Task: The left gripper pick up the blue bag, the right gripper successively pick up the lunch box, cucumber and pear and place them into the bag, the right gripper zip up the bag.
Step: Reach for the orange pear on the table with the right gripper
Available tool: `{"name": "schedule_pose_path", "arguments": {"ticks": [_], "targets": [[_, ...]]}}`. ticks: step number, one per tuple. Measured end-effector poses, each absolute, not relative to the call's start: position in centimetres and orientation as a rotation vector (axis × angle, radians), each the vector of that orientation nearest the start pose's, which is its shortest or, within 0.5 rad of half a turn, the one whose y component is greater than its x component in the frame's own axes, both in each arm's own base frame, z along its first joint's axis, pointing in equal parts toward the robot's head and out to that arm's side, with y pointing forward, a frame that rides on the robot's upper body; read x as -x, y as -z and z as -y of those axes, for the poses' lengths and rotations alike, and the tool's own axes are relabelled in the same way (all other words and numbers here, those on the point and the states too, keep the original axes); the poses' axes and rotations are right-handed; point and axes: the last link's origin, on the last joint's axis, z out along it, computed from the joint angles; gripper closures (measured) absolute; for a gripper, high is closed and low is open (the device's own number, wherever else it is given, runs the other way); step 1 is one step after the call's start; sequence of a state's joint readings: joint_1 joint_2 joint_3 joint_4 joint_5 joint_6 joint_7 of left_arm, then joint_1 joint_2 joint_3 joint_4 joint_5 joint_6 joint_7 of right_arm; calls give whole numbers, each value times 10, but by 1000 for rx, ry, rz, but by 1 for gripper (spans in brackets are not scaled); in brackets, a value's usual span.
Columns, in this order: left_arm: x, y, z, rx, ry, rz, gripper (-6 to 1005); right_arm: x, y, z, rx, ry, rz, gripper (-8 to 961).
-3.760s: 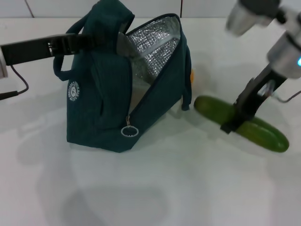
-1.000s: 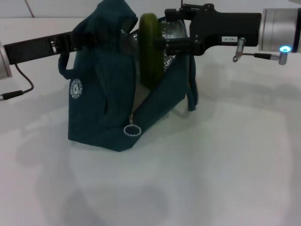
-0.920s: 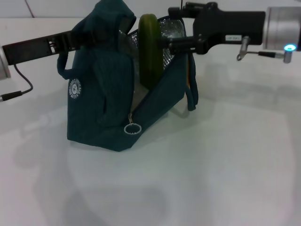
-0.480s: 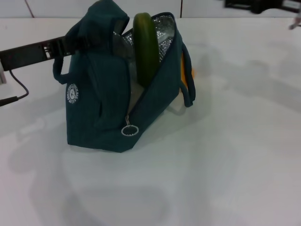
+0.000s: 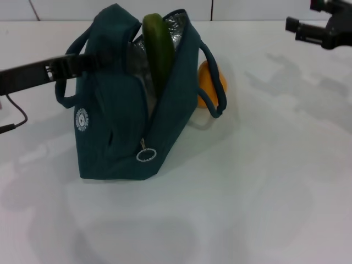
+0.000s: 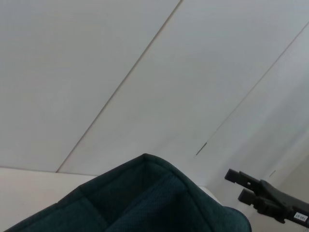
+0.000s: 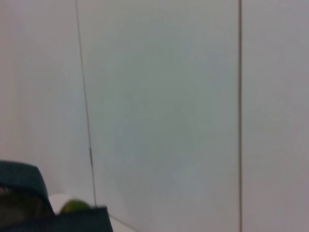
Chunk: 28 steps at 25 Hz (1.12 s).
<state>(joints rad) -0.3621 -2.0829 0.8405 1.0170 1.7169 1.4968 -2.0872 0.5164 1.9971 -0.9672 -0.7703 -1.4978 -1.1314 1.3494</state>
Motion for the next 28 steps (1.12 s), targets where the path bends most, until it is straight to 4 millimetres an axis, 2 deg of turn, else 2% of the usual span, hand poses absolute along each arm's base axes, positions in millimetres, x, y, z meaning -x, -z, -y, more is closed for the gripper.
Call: {"name": "schedule_pose_path", "arguments": {"ticks": [5, 13, 19, 28], "targets": [[248, -60, -331, 2375, 967, 1228, 960, -243, -49, -404, 2294, -730, -465, 128], [265, -60, -322, 2338, 958, 1240, 959, -236, -28, -410, 2328, -717, -445, 129], [275, -61, -321, 2288, 992, 1266, 959, -222, -9, -417, 2378, -711, -385, 130], [274, -59, -323, 2279, 1007, 1272, 960, -200, 31, -425, 2444, -689, -301, 131]]}}
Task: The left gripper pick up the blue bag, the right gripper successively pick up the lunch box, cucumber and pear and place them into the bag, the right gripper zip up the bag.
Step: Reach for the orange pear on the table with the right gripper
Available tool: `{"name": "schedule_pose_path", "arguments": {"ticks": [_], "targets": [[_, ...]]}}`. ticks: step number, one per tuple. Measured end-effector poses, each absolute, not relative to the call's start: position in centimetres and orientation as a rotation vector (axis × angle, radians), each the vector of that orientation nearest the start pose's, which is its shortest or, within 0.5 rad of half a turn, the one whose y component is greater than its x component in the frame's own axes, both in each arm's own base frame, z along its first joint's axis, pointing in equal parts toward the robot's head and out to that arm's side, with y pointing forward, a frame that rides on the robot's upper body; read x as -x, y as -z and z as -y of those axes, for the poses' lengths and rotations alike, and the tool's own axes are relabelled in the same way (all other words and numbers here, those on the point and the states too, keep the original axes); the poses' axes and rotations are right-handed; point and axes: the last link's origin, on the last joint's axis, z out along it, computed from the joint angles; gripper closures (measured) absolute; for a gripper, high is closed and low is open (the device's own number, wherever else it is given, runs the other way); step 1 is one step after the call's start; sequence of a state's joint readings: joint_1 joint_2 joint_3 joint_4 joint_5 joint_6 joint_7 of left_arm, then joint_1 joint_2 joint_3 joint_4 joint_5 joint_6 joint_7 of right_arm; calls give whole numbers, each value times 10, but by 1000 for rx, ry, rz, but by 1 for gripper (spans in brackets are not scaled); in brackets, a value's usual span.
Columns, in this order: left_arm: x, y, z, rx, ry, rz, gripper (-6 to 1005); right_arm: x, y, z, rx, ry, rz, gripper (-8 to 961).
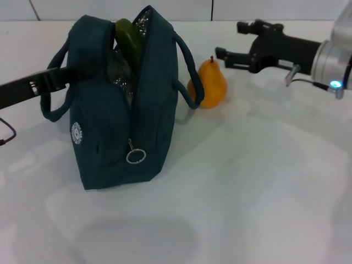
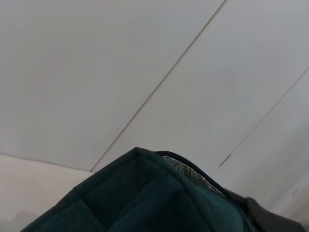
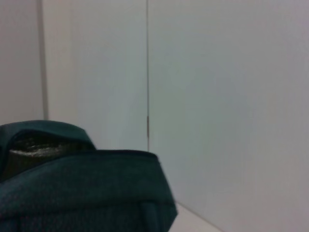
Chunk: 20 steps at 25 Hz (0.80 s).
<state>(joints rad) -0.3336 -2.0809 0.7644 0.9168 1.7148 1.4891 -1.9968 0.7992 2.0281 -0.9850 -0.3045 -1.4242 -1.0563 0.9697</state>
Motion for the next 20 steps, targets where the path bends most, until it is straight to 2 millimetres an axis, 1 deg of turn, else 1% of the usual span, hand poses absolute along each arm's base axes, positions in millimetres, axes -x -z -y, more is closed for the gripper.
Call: {"name": "schedule_pose_path", "arguments": {"ticks": [5, 11, 15, 20], "targets": [[272, -52, -327, 2285, 1028, 1298, 962, -204, 38, -422, 2442, -678, -298, 132], [274, -54, -326, 2262, 1040, 1298, 962, -210, 42, -417, 2453, -669, -304, 136], [274, -49, -328, 2267, 1053, 1300, 962, -214, 49, -412, 2467, -655, -319, 136], [272, -47, -331, 2277, 1058, 1271, 962, -210, 55, -412, 2473, -653, -294, 137]]}}
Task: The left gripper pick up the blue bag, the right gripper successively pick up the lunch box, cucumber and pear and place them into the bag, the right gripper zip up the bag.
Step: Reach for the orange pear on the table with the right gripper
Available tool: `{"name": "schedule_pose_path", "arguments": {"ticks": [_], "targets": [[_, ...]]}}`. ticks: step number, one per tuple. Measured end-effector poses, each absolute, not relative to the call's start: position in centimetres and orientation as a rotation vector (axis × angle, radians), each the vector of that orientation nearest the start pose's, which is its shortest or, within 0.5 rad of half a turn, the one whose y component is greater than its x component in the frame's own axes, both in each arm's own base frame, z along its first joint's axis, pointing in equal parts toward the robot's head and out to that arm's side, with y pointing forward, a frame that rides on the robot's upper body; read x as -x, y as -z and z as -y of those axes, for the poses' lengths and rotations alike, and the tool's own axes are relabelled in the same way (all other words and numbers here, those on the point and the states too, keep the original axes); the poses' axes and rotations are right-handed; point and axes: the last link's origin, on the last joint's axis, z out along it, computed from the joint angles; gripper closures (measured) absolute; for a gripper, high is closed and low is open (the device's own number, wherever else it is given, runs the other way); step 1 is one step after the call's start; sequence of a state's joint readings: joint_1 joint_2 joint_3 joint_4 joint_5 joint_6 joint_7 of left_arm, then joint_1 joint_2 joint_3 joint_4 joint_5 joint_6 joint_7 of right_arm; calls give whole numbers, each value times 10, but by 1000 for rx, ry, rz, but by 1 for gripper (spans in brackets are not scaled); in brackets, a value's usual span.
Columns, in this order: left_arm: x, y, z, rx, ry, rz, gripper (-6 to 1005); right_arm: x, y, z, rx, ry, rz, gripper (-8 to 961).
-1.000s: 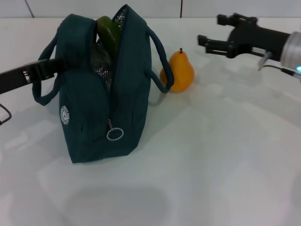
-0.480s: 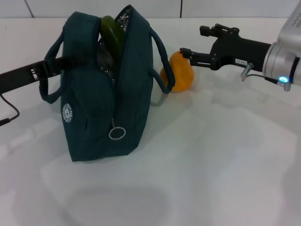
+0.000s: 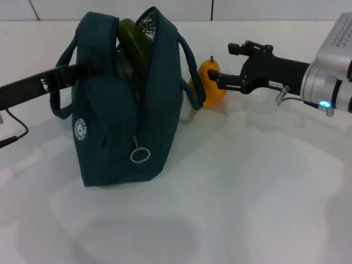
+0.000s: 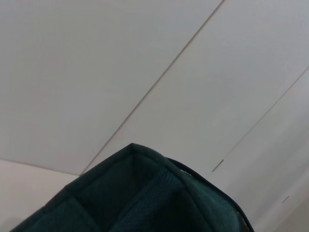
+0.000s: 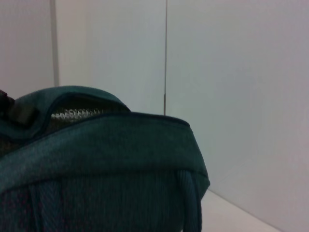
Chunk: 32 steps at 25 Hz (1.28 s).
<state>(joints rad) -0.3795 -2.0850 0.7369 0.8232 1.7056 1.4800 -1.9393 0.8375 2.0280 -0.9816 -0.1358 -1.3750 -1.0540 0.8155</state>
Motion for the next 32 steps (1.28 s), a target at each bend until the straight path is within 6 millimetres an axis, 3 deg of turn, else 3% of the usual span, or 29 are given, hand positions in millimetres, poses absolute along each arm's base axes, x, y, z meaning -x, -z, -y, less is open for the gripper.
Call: {"name": "schedule_pose_path", "arguments": {"ticks": [8, 19, 32], "targets": [[263, -54, -338, 2259, 1130, 1185, 962, -198, 50, -423, 2413, -692, -277, 136], [255, -56, -347, 2259, 1144, 1121, 962, -186, 59, -431, 2426, -649, -257, 137], [257, -55, -349, 2240, 1136, 1134, 962, -191, 65, -429, 2423, -611, -248, 140]]}}
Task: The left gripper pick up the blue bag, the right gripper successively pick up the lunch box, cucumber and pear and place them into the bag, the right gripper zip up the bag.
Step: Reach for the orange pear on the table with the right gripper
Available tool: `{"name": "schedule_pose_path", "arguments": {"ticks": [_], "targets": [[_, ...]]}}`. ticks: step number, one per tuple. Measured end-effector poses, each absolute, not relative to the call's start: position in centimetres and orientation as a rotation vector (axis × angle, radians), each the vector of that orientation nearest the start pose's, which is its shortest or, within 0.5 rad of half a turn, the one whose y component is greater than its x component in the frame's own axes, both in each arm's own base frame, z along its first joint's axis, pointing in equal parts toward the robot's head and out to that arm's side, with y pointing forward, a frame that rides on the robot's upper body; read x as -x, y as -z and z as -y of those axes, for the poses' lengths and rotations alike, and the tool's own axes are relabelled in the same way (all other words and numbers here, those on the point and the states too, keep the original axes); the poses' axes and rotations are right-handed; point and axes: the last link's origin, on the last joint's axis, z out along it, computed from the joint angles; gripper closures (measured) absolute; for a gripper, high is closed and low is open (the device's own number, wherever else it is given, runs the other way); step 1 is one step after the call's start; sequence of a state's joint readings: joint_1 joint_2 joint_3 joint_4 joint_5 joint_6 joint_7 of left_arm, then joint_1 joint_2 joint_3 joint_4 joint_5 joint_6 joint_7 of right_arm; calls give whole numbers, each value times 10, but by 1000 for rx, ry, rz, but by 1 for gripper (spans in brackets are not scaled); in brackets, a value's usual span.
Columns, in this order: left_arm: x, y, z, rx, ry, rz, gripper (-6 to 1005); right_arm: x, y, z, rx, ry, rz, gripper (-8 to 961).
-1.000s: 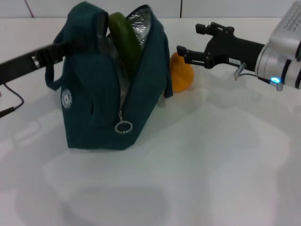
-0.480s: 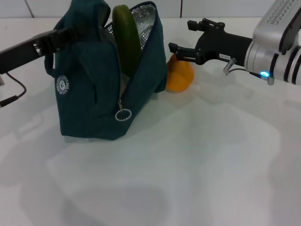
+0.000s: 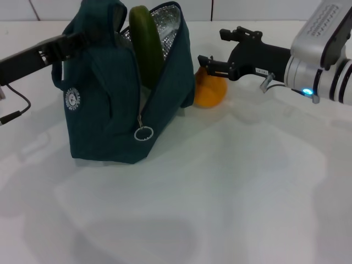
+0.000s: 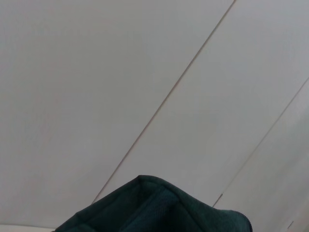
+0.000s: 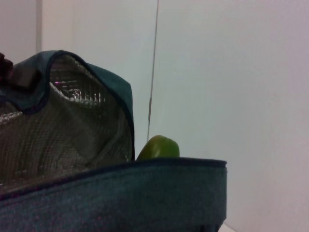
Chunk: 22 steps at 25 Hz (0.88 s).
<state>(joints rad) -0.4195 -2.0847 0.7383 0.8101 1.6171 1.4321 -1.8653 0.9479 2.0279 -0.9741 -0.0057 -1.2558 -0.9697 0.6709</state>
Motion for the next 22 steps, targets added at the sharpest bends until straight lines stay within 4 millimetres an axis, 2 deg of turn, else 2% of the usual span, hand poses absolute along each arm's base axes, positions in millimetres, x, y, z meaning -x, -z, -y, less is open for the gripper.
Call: {"name": "schedule_pose_path", "arguments": {"ticks": [22], "targets": [[257, -51, -349, 2238, 1147, 1157, 961, -193, 75, -419, 2401, -634, -260, 142]]}}
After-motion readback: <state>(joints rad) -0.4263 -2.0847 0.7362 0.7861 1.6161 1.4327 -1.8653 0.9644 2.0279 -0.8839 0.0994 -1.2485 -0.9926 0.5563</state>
